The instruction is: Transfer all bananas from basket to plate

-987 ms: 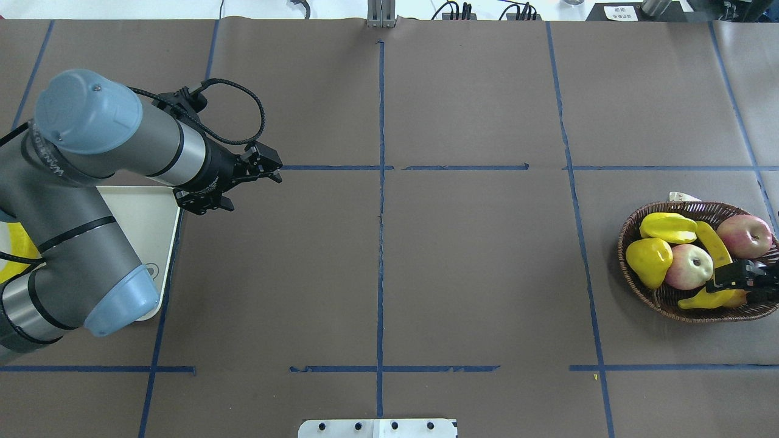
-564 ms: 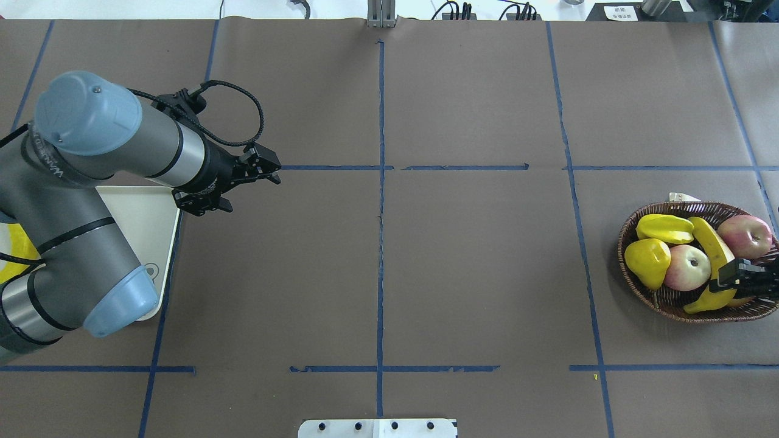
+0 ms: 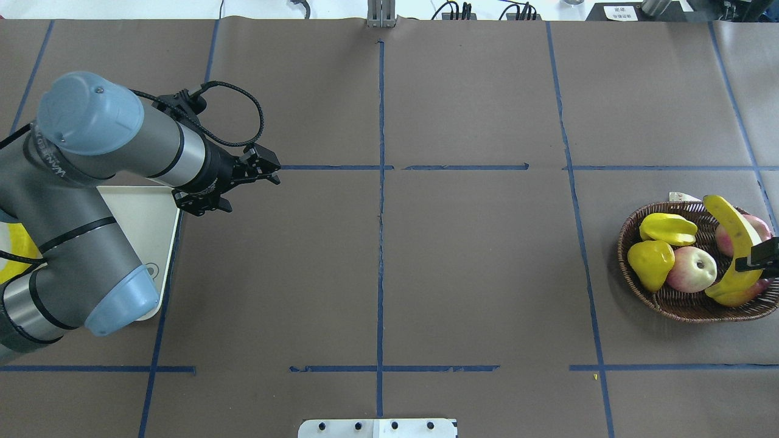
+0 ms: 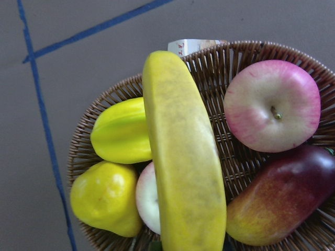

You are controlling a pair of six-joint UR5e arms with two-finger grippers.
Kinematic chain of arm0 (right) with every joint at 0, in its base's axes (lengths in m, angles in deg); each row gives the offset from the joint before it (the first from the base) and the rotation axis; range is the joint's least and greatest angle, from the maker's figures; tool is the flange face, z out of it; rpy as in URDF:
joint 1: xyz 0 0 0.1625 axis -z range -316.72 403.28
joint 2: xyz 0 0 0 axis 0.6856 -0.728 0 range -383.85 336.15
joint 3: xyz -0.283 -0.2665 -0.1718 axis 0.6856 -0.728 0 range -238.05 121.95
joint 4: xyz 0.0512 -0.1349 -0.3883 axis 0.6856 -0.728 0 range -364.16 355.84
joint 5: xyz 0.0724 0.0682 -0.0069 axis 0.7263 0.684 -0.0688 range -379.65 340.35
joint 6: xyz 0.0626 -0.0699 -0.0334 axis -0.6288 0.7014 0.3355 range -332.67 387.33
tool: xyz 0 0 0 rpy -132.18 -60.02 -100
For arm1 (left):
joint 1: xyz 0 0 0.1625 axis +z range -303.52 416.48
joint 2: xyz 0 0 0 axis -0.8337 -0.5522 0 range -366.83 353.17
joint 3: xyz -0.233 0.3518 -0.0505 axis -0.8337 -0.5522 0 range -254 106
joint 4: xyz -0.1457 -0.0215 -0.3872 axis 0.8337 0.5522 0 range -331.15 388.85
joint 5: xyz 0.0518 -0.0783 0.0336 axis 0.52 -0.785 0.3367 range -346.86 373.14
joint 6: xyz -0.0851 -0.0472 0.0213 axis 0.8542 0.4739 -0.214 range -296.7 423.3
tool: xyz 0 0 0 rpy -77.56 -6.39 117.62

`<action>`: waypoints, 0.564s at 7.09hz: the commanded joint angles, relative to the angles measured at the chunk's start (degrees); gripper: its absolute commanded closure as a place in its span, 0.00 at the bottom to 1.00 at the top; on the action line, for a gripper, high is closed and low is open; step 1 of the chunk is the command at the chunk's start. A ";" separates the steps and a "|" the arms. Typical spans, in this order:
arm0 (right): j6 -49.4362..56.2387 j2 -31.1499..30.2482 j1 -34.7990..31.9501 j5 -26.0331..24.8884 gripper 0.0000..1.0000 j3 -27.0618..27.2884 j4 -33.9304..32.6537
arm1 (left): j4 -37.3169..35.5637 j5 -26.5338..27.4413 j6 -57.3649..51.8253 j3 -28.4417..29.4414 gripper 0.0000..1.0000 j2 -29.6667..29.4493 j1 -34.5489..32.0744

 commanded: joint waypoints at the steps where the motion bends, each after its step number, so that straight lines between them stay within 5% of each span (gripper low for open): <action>1: 0.02 2.46 -5.17 3.55 1.00 4.35 -0.36 | 0.09 0.00 -0.01 -0.03 0.01 -0.06 0.06; 4: -0.95 22.36 8.12 2.18 1.00 3.32 -7.08 | 2.36 -0.26 0.43 -0.55 0.01 -0.41 0.06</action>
